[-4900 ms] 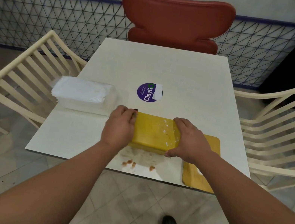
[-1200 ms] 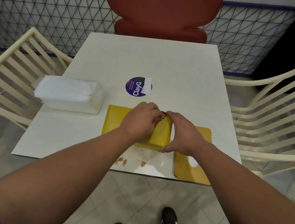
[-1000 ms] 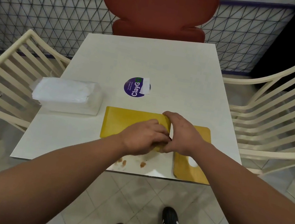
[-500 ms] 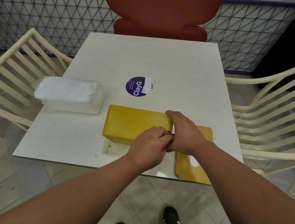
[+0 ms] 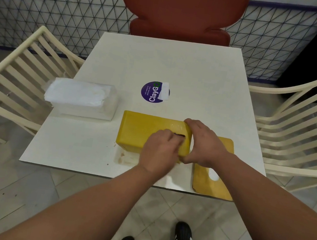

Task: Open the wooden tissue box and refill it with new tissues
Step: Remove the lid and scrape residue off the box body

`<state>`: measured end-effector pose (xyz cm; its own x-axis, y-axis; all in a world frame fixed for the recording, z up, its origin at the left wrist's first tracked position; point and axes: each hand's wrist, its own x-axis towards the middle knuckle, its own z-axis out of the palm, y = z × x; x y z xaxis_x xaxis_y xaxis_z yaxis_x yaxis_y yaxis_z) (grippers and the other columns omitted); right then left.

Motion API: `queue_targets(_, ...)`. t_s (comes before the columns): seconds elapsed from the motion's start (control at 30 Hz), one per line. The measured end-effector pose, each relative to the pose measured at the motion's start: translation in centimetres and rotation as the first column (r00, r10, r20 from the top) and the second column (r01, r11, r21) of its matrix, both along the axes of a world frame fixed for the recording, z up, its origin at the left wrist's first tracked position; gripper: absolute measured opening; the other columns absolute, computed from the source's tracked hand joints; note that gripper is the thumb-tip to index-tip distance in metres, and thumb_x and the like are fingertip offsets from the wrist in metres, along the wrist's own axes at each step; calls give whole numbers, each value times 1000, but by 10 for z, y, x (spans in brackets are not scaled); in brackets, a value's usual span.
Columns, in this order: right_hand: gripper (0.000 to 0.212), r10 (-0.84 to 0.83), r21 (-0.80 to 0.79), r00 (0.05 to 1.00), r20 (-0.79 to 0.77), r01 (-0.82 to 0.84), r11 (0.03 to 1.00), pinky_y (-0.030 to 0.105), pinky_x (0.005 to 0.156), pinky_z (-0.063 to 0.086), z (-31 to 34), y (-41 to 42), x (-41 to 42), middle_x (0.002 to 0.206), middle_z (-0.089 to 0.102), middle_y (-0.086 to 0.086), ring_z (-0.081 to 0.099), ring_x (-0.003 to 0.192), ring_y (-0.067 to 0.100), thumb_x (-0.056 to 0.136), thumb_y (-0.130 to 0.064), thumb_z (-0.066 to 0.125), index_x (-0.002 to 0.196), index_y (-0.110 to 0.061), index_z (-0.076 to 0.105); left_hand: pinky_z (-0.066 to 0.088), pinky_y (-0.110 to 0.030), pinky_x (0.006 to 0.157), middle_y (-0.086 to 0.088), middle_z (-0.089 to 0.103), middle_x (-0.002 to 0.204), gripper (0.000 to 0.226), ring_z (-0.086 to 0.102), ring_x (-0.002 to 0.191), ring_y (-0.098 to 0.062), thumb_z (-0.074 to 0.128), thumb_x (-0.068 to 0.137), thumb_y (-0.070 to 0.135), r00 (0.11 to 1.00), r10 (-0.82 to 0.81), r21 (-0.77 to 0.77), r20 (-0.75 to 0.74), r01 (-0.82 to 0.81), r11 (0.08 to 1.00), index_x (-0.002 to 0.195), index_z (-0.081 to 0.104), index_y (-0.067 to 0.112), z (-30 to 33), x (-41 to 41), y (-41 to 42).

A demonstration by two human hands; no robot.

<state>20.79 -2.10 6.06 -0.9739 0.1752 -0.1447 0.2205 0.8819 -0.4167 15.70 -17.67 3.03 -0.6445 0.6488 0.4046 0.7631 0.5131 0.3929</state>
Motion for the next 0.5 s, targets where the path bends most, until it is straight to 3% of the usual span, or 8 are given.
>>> queue_targets(0.07, 111, -3, -9, 1000, -15, 3, 1000, 35, 103, 39, -1, 0, -1, 147, 37, 2, 41, 131, 23, 57, -34, 86, 149, -16, 26, 39, -32, 54, -8, 56, 74, 20, 52, 63, -28, 70, 69, 5, 993, -118, -61, -20, 116, 991, 88, 71, 10, 3, 9, 12)
queue_targets(0.13, 111, 3, 4, 1000, -23, -3, 1000, 34, 101, 40, -1, 0, -2, 146, 38, 2, 43, 129, 23, 57, -34, 86, 149, -16, 27, 33, -29, 54, -6, 55, 72, 19, 50, 60, -27, 71, 69, 7, 991, -124, -107, -49, 118, 987, 87, 71, 13, 8, 6, 14)
queue_targets(0.33, 119, 5, 27, 1000, 8, -5, 1000, 33, 103, 36, 2, 1, 1, 150, 31, 0, 36, 133, 22, 56, -41, 87, 151, -20, 19, 49, -36, 63, -8, 63, 83, 19, 56, 69, -32, 67, 82, 12, 961, 277, -20, 5, -277, 961, 98, 74, 20, 9, -44, -32)
queue_targets(0.5, 119, -2, 28, 1000, 19, 2, 1000, 35, 105, 36, 2, 1, 0, 151, 30, 0, 36, 133, 22, 56, -43, 86, 151, -20, 18, 46, -35, 71, -8, 57, 101, 25, 55, 89, -29, 47, 98, 23, 912, 393, -82, 117, -385, 919, 108, 69, 16, 18, -75, -66)
